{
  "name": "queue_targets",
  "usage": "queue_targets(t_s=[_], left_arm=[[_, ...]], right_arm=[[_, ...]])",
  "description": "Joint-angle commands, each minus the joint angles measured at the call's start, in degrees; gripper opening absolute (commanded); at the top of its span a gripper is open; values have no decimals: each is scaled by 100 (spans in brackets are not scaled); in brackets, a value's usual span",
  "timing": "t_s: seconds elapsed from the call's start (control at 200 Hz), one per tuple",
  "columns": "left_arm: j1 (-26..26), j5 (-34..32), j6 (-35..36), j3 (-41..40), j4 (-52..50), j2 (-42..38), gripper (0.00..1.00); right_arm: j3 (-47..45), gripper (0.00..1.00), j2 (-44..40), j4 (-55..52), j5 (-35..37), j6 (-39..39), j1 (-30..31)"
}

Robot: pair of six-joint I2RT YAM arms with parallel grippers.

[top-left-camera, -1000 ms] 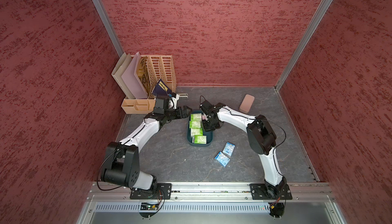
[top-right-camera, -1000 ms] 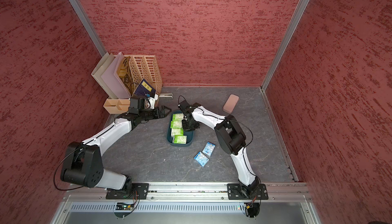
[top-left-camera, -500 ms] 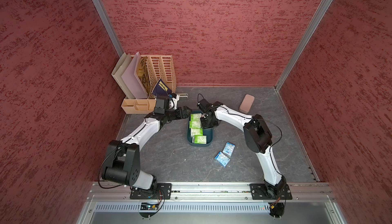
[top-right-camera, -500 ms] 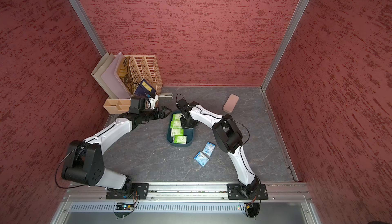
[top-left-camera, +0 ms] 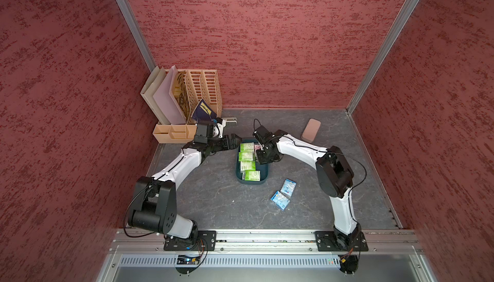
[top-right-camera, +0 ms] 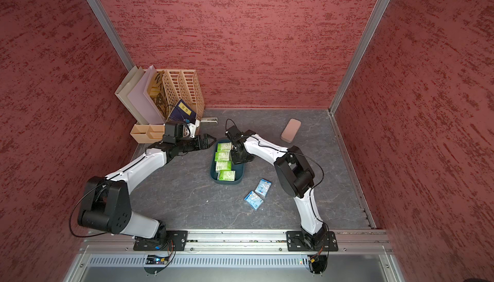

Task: Put the pocket tissues into the storage box
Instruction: Place the pocket tissues in the storage box.

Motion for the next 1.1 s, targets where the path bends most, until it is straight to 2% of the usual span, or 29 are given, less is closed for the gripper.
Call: queue_targets(t_s=[0.0, 0.331, 0.616, 0.827, 0.932, 1.092], left_arm=[[3, 13, -9, 98, 128, 42, 100], [11, -50, 61, 135, 27, 23, 100], [50, -34, 88, 196, 22, 149, 100], [46, 109, 130, 560, -104, 440, 100], [45, 152, 126, 684, -129, 485, 100], [37, 153, 118, 684, -93, 503, 100]], right_arm=[[-31, 0, -15, 46, 2, 8, 51], [527, 0, 564, -105, -9, 11, 66], [825, 0, 710, -181, 302, 12, 38], [966, 0, 694, -100, 430, -26, -49], [739, 7, 451, 88, 337, -117, -46], [192, 26, -119, 579, -123, -302, -46]])
